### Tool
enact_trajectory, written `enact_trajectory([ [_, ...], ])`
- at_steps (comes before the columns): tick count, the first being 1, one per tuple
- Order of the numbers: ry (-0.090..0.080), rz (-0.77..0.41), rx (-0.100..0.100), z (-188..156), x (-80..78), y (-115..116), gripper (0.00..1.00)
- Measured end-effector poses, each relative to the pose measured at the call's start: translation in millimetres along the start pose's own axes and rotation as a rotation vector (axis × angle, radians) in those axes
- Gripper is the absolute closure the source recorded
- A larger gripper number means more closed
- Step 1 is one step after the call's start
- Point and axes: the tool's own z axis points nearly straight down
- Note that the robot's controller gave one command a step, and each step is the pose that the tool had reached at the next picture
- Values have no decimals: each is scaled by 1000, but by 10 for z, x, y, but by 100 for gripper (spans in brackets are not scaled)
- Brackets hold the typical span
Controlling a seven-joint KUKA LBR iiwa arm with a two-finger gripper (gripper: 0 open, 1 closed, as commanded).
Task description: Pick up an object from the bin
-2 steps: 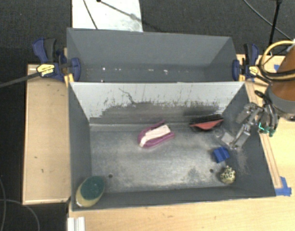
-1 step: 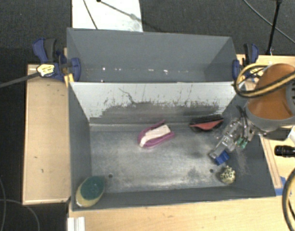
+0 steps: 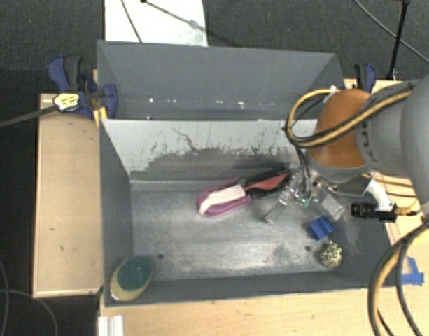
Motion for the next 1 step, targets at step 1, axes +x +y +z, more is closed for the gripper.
enact_trajectory([
  [1, -7, -171, -8, -52, 633, 860, 0],
])
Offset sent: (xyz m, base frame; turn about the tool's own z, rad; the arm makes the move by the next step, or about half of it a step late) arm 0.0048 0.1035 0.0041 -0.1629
